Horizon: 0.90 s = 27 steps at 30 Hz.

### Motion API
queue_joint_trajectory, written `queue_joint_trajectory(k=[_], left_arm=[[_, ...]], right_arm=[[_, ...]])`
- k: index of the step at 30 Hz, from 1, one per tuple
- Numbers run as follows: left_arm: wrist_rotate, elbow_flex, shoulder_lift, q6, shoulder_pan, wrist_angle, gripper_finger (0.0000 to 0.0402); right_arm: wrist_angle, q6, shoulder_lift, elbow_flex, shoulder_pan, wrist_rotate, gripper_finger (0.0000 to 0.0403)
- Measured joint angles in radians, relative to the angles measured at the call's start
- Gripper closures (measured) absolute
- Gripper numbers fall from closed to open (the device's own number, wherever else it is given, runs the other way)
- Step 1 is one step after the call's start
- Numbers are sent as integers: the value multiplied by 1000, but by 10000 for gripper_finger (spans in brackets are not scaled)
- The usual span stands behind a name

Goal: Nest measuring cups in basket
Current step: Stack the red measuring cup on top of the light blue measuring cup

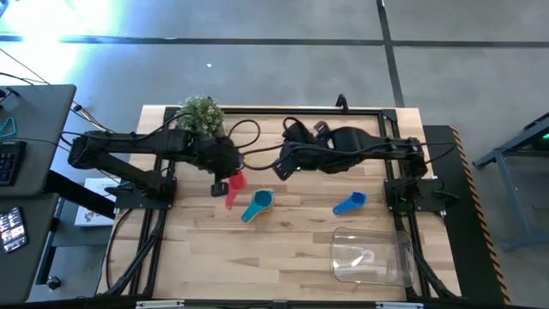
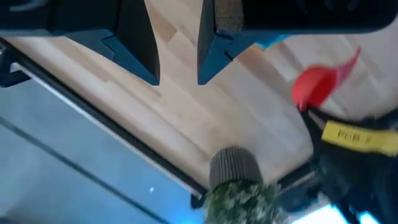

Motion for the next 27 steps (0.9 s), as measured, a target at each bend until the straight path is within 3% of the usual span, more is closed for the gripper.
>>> queue_joint_trajectory(k=[9, 27], left_arm=[[4, 131, 151, 95, 2, 29, 401], [108, 213, 406, 113, 3, 24, 401]], right_arm=[[-7, 4, -22, 0, -41, 87, 304], [-122, -48, -32, 0, -205, 41, 304]])
